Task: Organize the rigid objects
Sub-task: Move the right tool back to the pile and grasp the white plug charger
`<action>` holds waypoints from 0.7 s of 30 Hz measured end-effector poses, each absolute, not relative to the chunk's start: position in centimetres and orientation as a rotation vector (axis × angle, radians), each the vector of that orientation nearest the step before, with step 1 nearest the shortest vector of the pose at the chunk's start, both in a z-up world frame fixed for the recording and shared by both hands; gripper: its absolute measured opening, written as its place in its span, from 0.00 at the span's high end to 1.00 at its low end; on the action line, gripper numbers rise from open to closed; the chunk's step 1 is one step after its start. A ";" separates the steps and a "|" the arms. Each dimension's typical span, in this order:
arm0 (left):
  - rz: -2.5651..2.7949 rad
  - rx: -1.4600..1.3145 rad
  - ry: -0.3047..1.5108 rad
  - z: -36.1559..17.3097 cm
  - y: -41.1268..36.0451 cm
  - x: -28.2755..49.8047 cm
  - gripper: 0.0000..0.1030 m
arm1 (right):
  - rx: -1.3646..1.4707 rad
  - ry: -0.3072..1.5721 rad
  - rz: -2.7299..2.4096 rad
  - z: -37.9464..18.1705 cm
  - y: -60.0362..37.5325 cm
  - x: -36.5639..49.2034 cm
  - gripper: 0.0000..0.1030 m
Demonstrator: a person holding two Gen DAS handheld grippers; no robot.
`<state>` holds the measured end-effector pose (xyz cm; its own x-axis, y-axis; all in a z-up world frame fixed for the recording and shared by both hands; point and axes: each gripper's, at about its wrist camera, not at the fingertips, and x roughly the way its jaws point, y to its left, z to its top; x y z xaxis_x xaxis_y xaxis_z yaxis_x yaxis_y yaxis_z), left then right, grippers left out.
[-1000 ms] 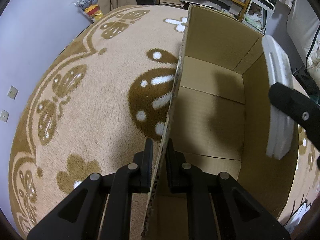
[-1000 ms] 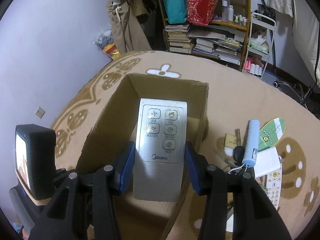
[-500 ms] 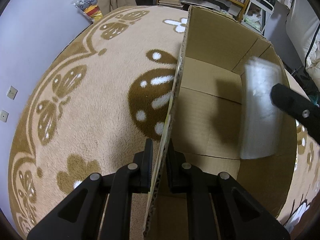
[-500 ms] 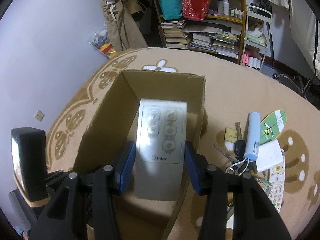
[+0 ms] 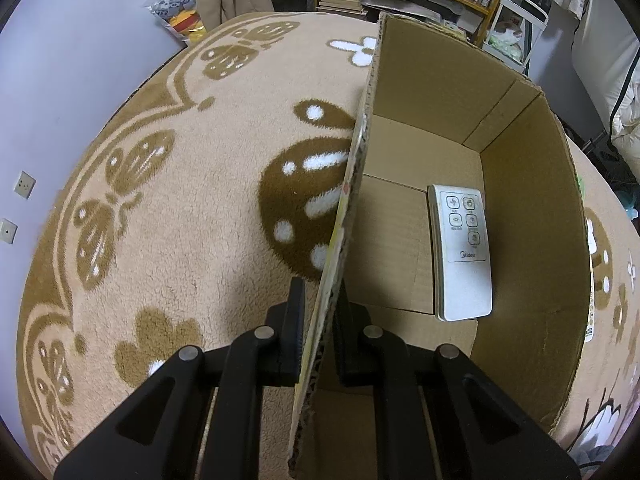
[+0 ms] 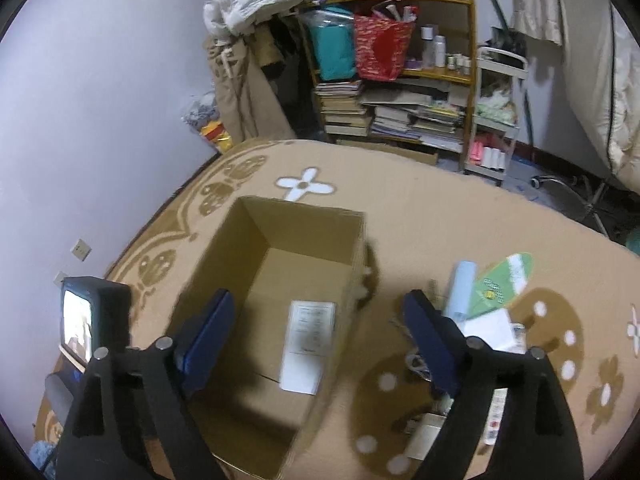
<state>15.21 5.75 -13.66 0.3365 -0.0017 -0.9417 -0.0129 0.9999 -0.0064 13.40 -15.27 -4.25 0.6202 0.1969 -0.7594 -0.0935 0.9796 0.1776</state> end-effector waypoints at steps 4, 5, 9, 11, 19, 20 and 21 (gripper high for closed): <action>0.005 -0.011 1.225 -13.6 5.7 15.1 0.88 | 0.107 0.887 0.098 -4.6 -17.1 12.8 0.04; 0.005 -0.008 1.226 -13.6 5.7 15.1 0.88 | 0.109 0.892 0.089 -4.7 -17.5 12.6 0.04; 0.004 -0.008 1.223 -13.5 5.7 15.0 0.88 | 0.138 0.922 0.044 -6.1 -19.4 12.0 0.04; 0.005 -0.008 1.224 -13.5 5.7 15.0 0.88 | 0.146 0.932 0.025 -6.8 -20.0 11.7 0.04; 0.006 0.004 1.221 -13.4 5.6 14.7 0.88 | 0.172 0.982 -0.055 -10.3 -21.7 9.7 0.04; 0.005 0.006 1.221 -13.4 5.5 14.7 0.88 | 0.176 0.990 -0.060 -10.7 -21.9 9.6 0.04; 0.004 0.010 1.221 -13.4 5.5 14.7 0.88 | 0.181 1.003 -0.069 -11.2 -22.1 9.4 0.04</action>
